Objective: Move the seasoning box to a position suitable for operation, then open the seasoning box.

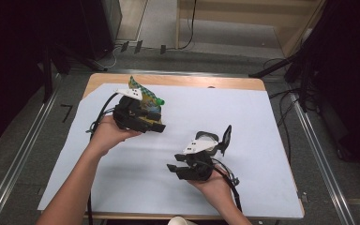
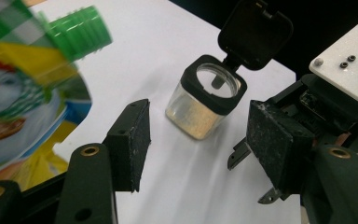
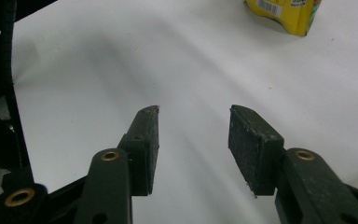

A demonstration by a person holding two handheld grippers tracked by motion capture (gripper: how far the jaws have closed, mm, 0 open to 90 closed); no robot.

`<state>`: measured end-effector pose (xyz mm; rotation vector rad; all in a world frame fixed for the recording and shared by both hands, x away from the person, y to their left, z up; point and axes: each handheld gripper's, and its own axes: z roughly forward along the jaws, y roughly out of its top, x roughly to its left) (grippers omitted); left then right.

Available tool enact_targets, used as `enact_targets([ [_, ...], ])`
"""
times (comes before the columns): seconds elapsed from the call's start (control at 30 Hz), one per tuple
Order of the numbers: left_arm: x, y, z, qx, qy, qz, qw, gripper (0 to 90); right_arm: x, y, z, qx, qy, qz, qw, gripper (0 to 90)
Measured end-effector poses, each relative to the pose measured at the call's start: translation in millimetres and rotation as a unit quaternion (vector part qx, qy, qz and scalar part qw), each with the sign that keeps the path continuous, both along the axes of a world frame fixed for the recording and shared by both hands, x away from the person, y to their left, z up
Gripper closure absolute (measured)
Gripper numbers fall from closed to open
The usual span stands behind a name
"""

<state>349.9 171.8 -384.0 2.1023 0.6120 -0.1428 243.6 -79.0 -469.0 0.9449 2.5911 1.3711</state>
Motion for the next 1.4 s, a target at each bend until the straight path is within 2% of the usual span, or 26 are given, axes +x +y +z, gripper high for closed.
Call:
enact_targets([
  [0.1,0.8,5.6,-1.1,0.0,0.001,0.005,1.0,41.9,0.0,2.9,-1.0,0.0,-0.002,0.002,1.0,54.7],
  [0.17,0.7,10.3,-2.5,0.009,0.0,0.008,0.9999,42.5,-1.3,4.4,-1.6,-0.002,-0.008,0.001,1.0,55.8],
  [0.4,2.3,31.0,-3.3,0.006,0.0,0.032,0.9995,41.7,-2.6,6.3,-3.0,0.0,-0.01,0.011,0.9999,56.2],
  [0.5,7.1,42.2,-3.8,0.002,-0.002,0.046,0.9989,41.6,-3.7,8.3,-5.2,-0.008,-0.013,0.02,0.9997,56.4],
  [0.53,11.0,49.9,-4.4,-0.005,-0.004,0.056,0.9984,41.9,-4.5,9.5,-6.0,-0.012,-0.013,0.023,0.9996,56.6],
  [0.6,13.7,53.4,-4.7,-0.002,-0.005,0.061,0.9981,42.0,-4.6,9.9,-6.2,-0.013,-0.013,0.024,0.9995,56.7],
  [0.63,18.6,59.5,-4.5,0.008,-0.013,0.077,0.9969,40.8,-4.4,10.1,-6.5,-0.013,-0.013,0.026,0.9995,56.8],
  [0.7,21.1,62.9,-4.2,0.004,-0.014,0.081,0.9966,40.6,-4.2,9.9,-6.5,-0.014,-0.013,0.025,0.9995,56.9],
  [0.73,25.5,70.4,-3.5,-0.005,-0.015,0.089,0.9959,40.5,-4.0,9.1,-6.5,-0.014,-0.013,0.023,0.9995,57.0],
  [0.8,30.1,76.8,-3.4,-0.002,-0.017,0.097,0.9951,40.3,-3.5,8.0,-7.0,-0.015,-0.013,0.023,0.9995,57.0],
  [0.93,37.0,83.8,-3.8,0.003,-0.014,0.107,0.9942,39.6,-2.6,6.7,-7.3,-0.016,-0.013,0.023,0.9995,57.1],
  [0.97,39.1,85.1,-3.0,0.009,-0.017,0.11,0.9938,38.5,-2.5,6.3,-7.3,-0.016,-0.012,0.022,0.9996,57.1],
  [1.0,41.1,86.3,-2.0,0.01,-0.02,0.11,0.9936,38.5,-2.5,6.3,-7.3,-0.016,-0.012,0.022,0.9996,57.1],
  [1.03,44.3,88.8,-0.1,0.005,-0.032,0.115,0.9928,37.8,-2.6,6.1,-7.7,-0.017,-0.01,0.022,0.9996,57.1],
  [1.2,55.5,95.2,4.7,0.01,-0.044,0.118,0.992,34.2,-4.4,6.1,-8.6,-0.02,-0.009,0.023,0.9995,57.1],
  [1.27,61.3,97.8,6.8,0.005,-0.037,0.115,0.9926,33.2,-5.6,5.9,-9.3,-0.021,-0.007,0.025,0.9994,57.1],
  [1.4,70.4,99.8,8.9,0.011,-0.032,0.115,0.9928,28.6,-6.8,5.5,-10.0,-0.022,-0.006,0.025,0.9994,57.0],
])
